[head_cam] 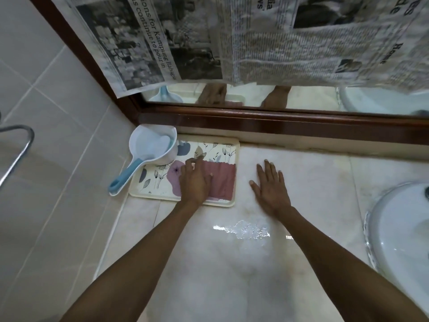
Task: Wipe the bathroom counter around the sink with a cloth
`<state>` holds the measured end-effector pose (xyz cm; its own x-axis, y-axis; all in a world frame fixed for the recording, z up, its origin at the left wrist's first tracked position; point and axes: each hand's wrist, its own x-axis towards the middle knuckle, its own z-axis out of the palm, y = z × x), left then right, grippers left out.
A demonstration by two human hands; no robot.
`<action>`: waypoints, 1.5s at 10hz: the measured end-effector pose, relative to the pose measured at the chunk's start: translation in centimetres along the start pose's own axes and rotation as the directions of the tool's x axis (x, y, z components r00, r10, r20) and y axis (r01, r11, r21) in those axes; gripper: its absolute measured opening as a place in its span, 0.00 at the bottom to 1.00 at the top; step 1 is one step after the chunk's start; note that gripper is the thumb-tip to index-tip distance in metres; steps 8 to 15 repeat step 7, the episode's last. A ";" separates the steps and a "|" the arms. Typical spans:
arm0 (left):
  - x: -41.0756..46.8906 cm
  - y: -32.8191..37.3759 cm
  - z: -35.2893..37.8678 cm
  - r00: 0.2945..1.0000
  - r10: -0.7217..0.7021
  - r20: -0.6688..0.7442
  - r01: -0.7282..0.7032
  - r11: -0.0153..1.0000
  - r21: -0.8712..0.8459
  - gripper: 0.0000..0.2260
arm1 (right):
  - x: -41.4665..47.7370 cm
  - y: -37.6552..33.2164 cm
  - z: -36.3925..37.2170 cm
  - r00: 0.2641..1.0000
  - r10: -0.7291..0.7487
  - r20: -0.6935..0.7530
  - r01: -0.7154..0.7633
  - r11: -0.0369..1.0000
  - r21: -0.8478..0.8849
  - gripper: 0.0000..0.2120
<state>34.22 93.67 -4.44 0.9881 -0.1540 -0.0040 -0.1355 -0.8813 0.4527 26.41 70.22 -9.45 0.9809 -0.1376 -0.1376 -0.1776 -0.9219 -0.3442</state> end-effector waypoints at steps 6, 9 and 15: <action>-4.2 5.9 0.4 0.985 0.008 0.173 -0.015 0.999 0.039 0.12 | -5.9 3.7 -6.3 0.944 -0.026 0.328 0.029 1.000 -0.006 0.27; -5.7 7.8 0.4 0.985 0.040 0.169 -0.021 0.993 -0.113 0.07 | -7.6 5.1 -7.8 0.893 -0.063 0.446 0.068 0.998 0.005 0.25; -5.7 7.8 0.4 0.985 0.040 0.169 -0.021 0.993 -0.113 0.07 | -7.6 5.1 -7.8 0.893 -0.063 0.446 0.068 0.998 0.005 0.25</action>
